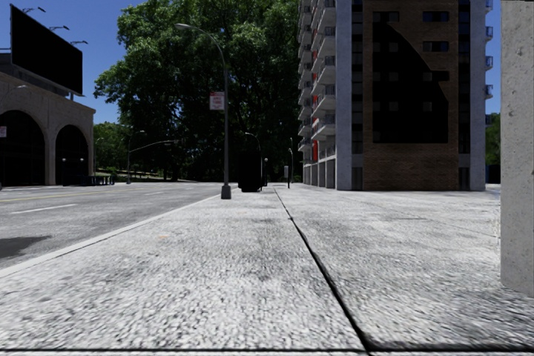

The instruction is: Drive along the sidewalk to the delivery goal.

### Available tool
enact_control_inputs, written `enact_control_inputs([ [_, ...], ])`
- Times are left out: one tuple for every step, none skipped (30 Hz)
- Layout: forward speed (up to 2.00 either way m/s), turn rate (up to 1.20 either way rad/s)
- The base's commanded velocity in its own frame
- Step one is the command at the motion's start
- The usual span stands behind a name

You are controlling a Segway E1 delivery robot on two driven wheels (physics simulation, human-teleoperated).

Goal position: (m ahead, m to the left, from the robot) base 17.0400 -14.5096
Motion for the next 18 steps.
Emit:
enact_control_inputs([
  [2.0,0.0],
  [2.0,0.0],
  [2.0,0.0],
  [2.0,0.0],
  [2.0,0.0],
  [2.0,0.0],
  [2.0,0.0],
  [2.0,-0.06],
  [2.0,-0.06],
  [2.0,-0.15],
  [2.0,-0.18],
  [2.0,-0.18],
  [2.0,-0.19],
  [2.0,-0.21],
  [2.0,-0.29],
  [2.0,-0.29],
  [2.0,-0.35],
  [2.0,-0.37],
])
